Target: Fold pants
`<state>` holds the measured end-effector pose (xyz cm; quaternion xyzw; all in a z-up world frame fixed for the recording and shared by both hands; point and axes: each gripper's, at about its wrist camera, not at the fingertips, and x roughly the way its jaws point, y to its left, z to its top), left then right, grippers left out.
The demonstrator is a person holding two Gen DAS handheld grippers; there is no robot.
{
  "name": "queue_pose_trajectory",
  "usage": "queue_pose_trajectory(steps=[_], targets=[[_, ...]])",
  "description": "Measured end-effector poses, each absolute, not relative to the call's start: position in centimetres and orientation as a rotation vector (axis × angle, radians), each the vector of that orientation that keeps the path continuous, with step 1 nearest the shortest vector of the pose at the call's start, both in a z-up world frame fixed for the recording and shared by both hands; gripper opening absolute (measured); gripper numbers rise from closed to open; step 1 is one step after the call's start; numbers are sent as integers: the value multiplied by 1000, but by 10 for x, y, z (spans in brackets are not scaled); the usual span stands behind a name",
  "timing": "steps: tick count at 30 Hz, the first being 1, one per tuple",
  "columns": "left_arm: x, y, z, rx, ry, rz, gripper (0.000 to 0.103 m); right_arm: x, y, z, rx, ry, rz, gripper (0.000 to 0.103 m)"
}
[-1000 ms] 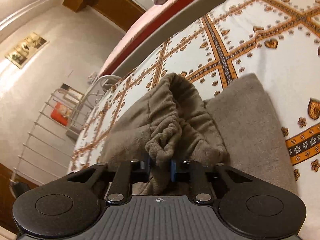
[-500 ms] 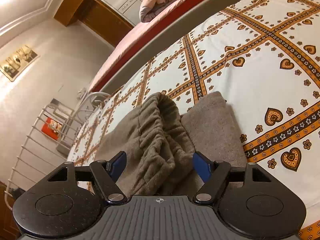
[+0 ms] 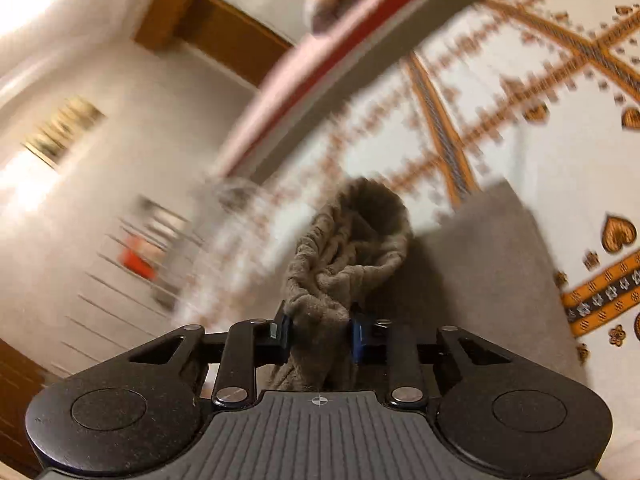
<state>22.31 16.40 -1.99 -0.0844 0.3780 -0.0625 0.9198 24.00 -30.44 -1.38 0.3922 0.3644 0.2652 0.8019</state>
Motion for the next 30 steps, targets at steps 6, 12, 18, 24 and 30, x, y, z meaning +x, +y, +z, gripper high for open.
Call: queue_pose_trajectory(steps=[6,12,18,24,30], targets=[[232,146,-20,-163,773,-170,72,214,-350,-28,857,828,398,28],[239,129,-19,-169,760,-199,72,214,-359,-56,862,932,350,28],[242,110,-19,-144,759,-239,72,210,-364,-41,765,895,325,33],[244,89,-23,-105,761,-306,73,199,-341,10,419,653,312,36],[261,61,-54,-37,898,-330,81,221,-302,-36,234,863,322,36]])
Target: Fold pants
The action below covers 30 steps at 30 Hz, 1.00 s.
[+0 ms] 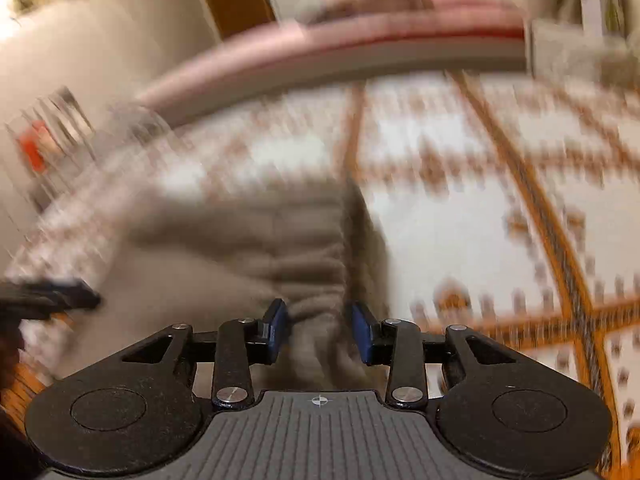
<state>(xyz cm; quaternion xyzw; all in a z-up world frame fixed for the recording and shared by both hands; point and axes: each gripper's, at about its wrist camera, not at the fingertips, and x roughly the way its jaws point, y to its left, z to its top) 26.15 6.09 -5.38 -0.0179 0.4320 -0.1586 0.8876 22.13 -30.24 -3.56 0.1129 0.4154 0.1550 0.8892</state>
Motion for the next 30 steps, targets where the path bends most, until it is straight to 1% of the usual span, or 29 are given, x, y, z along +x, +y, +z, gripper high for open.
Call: queue_pose_trajectory(steps=[2,3,4,7,8,9,10,11,13,14,18,23,30], targets=[[261,61,-53,-45,891,-322,81,218,-312,-35,291,858,328,38],[260,62,-50,-53,879,-324,77,214,-314,-29,293,841,332,38],[257,62,-46,-56,863,-326,76,207,-315,-21,275,806,335,38],[248,65,-38,-74,835,-360,78,190,-318,-4,242,753,365,39],[247,66,-37,-90,834,-372,78,189,-318,-2,235,751,373,47],[247,68,-37,-110,837,-388,78,192,-318,0,229,759,378,63],[248,69,-39,-124,848,-398,78,193,-322,-1,238,774,386,69],[251,69,-42,-133,866,-403,76,197,-327,-3,262,782,388,74],[259,71,-50,-176,912,-413,66,208,-343,-10,351,835,387,74],[263,72,-53,-204,928,-424,65,215,-349,-17,412,872,400,74],[274,74,-62,-289,949,-445,63,236,-358,-37,526,936,407,74],[282,68,-69,-299,948,-477,63,246,-348,-43,476,945,413,74],[295,65,-77,-343,945,-549,63,255,-343,-54,521,961,472,74]])
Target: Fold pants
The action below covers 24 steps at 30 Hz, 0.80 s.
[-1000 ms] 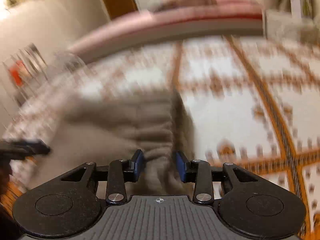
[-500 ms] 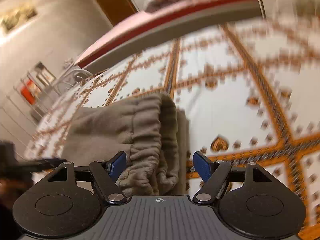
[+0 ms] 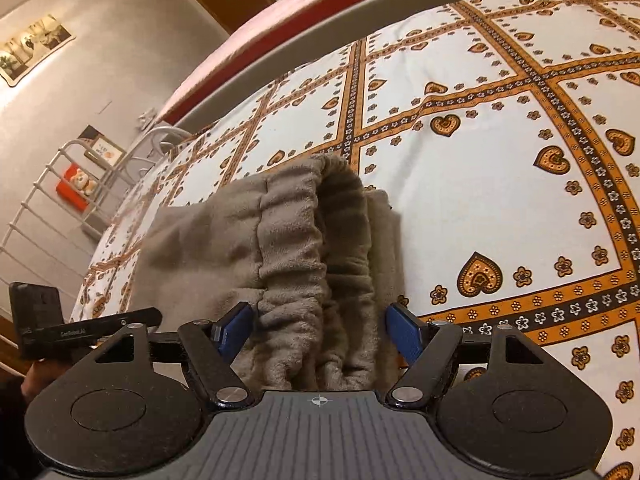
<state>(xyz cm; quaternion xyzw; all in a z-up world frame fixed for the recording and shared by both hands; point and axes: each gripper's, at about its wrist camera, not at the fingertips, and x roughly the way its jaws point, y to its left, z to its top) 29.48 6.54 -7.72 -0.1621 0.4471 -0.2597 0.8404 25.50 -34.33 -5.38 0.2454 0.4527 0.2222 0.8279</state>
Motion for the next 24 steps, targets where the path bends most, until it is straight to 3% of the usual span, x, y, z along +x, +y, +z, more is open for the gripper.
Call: queue_pose_trajectory(steps=[8,13,14,16,20,24], targets=[[303,49,-79,-278,929,-572,69,268,-345,-64,567,989,495,74],[304,53,-76,-312,906,-569,38,274,-345,-65,602,1006,522,72],[304,55,-75,-319,900,-567,35,272,-344,-63,601,1000,532,58],[302,57,-71,-318,886,-566,25,270,-342,-56,584,983,553,50],[302,59,-60,-336,864,-560,21,268,-342,-46,593,945,558,42],[312,61,-40,-370,790,-587,20,275,-341,-24,599,870,611,40]])
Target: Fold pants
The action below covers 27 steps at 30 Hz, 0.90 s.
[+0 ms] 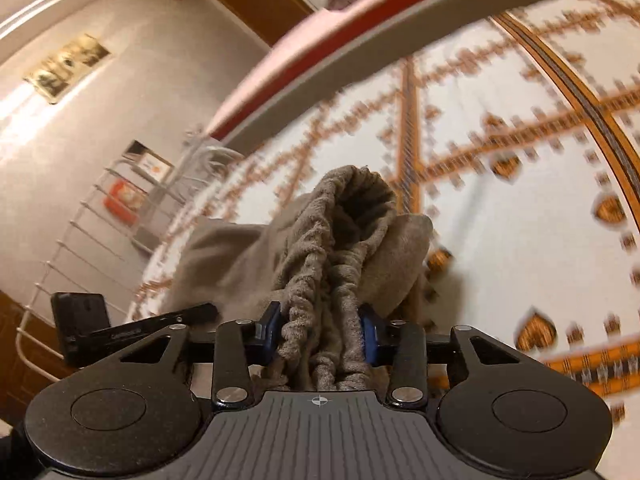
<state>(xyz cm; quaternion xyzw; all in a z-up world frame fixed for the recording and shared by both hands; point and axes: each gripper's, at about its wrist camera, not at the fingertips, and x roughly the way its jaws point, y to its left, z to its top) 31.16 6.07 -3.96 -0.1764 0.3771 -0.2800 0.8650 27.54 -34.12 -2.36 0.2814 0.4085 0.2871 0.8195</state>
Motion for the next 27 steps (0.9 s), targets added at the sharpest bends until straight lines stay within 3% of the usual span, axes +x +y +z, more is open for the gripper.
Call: queue_pose_trajectory(steps=[6,8,9,10,11,12,13,23,25,27], targets=[[370,51,-25,-326,697,-545,20,328,-350,-2,594,771,598,38],[390,35,-36,-200,688,-470,40,354,-359,-9,602,755,541,38],[397,26,-47,-134,706,-390,74,366,-363,-18,579,764,488,47],[401,18,-58,-67,737,-311,80,377,-362,-30,539,803,414,54],[402,12,-68,-19,754,-294,81,387,-358,-46,466,895,333,57],[400,12,-75,-30,742,-315,82,389,-356,-58,443,916,335,66],[399,13,-77,-52,739,-307,84,384,-359,-60,475,868,355,68],[366,15,-30,-15,672,-252,83,336,-359,2,443,666,419,69],[350,13,-19,-9,654,-258,85,311,-358,15,385,620,420,77],[324,12,-7,-19,636,-251,89,285,-356,23,321,572,394,100]])
